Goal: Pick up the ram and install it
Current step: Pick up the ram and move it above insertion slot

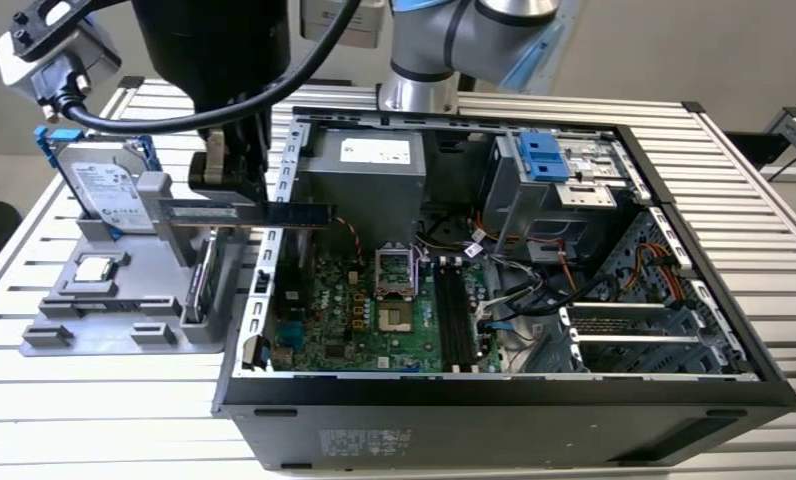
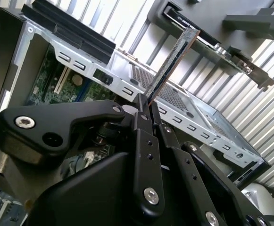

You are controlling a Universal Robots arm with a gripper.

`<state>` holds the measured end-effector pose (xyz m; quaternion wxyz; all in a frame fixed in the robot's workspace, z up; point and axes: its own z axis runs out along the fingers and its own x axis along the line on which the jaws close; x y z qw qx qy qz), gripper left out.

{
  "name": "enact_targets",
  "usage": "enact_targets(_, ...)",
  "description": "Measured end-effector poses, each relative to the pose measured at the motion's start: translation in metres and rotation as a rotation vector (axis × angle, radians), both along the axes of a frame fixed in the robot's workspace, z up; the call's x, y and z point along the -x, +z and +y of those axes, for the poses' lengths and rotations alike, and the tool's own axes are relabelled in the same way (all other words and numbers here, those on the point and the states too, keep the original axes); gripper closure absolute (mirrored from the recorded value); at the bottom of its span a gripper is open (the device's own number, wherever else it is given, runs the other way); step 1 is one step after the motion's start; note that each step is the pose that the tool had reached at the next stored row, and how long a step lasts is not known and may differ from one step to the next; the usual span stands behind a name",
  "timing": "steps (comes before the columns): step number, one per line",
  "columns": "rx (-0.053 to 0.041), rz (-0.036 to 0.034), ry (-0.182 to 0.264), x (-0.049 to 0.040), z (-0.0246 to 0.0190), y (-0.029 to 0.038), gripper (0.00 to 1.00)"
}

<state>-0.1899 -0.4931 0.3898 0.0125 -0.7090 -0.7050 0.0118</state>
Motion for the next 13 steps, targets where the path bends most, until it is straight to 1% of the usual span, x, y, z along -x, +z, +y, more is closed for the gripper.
enact_targets(13, 0.0003, 0.0060, 0.000, -0.0253, 0.0000, 0.0000, 1.00)
